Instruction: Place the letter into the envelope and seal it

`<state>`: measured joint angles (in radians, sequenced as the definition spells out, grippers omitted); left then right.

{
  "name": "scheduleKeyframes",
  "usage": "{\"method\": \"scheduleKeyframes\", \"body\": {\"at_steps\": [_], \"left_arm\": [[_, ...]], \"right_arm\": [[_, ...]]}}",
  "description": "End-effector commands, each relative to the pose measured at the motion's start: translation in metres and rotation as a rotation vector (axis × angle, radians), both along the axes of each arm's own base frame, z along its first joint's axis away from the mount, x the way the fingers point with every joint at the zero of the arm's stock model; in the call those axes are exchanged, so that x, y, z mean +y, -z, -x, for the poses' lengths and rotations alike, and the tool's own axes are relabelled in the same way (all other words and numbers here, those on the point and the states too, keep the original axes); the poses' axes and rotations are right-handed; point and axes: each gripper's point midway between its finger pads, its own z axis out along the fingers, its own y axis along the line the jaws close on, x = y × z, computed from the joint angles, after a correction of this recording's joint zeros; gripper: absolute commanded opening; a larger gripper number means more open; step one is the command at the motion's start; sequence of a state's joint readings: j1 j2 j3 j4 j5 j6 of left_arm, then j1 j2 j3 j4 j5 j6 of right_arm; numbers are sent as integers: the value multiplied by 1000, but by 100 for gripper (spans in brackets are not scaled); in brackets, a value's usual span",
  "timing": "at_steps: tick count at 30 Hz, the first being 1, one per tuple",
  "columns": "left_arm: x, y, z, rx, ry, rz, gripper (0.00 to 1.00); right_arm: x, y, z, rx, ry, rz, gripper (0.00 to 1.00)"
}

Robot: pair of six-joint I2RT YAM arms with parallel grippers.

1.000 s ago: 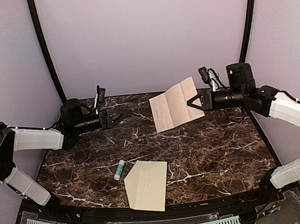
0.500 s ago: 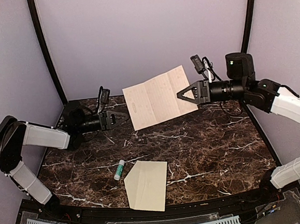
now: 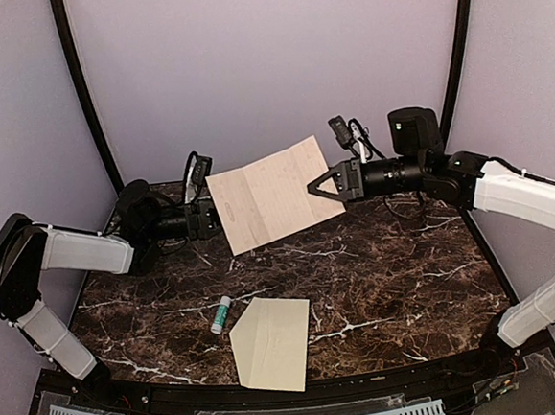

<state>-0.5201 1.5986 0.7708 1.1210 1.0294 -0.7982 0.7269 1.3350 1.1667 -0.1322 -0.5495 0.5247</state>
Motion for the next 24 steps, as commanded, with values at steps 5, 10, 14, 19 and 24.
{"method": "scheduleKeyframes", "body": {"at_steps": [5,10,14,19,24], "left_arm": [[-7,-16,8,-60,33,7,61],[-5,-9,6,-49,-3,-30,63],[-1,-10,7,-68,-35,-49,68],[-2,-10,9,-78,-40,-55,75],[-10,-9,7,-69,-27,-57,77]], "right_arm": [[14,-18,-8,-57,1,-47,0],[5,-6,-24,-58,107,15,0],[4,-2,-26,-60,120,25,0],[9,0,-24,-55,96,13,0],[17,1,-21,-55,74,6,0]]}}
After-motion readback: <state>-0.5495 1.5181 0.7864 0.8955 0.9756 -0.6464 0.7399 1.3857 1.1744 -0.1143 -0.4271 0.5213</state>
